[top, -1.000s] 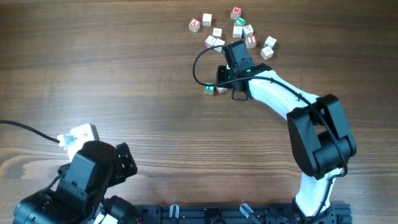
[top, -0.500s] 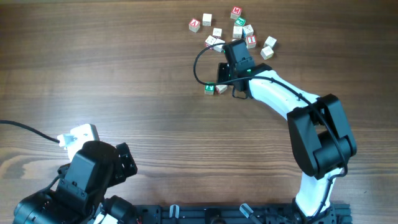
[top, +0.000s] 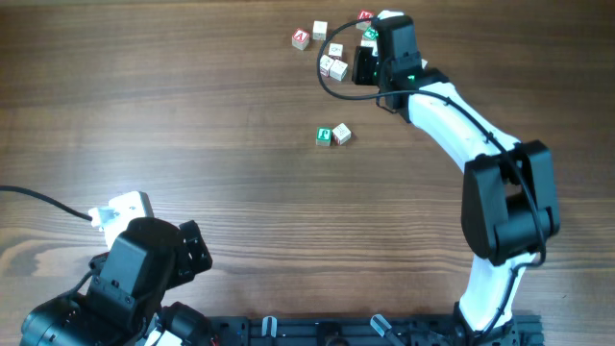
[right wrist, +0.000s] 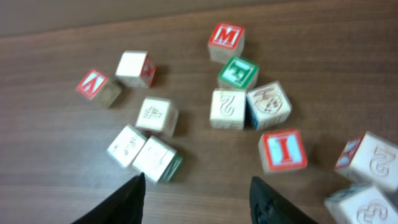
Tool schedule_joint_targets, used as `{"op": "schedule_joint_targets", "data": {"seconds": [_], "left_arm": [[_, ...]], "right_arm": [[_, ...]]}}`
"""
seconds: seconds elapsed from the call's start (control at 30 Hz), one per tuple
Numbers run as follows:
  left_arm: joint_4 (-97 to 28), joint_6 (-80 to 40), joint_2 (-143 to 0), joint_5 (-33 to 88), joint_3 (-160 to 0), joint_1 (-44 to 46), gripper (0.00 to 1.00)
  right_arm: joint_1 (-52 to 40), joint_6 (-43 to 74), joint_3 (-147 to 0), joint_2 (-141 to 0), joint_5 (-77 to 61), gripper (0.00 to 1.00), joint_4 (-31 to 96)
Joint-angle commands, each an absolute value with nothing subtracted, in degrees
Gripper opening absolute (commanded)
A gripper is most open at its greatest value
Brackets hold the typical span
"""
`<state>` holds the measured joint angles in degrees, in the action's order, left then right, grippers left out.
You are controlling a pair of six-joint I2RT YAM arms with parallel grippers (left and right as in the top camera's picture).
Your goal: Form a circle
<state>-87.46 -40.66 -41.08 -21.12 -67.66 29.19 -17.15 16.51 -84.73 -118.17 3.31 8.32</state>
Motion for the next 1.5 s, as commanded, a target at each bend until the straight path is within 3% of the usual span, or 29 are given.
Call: {"op": "schedule_joint_targets", "data": {"seconds": [0.0,0.27,0.6,0.9,1.27,1.47], "left_arm": [[-87.5,-41.4,-41.2,-21.1,-67.4,29.1,1.0],[-87.5,-41.4,-41.2,-21.1,-67.4,29.1,1.0],[-87.5,-41.4,-41.2,-21.1,-67.4,29.1,1.0],[-87.5,-41.4,-41.2,-21.1,-67.4,29.1,1.0],[-87.5,-41.4,-41.2,-21.1,-67.4,29.1,1.0],[-87.5,-41.4,-41.2,-21.1,-67.4,29.1,1.0]], "right_arm": [[-15.2,15.0,-87.5,-125.3,4.8,0.55,6.1],[-13.9,14.5,-98.8,-133.6,5.1,0.58,7.6],[-13.6,13.7,-99.1,-133.7,10.9,0.56,7.8],[-12.0,12.1,-99.1,-138.3,7.6,0.52,8.6],[-12.0,12.0,-99.2,-136.0,8.6,0.18,12.8],[-12.2,12.0,-99.2,-127.5,7.4,0.11,23.5]]}}
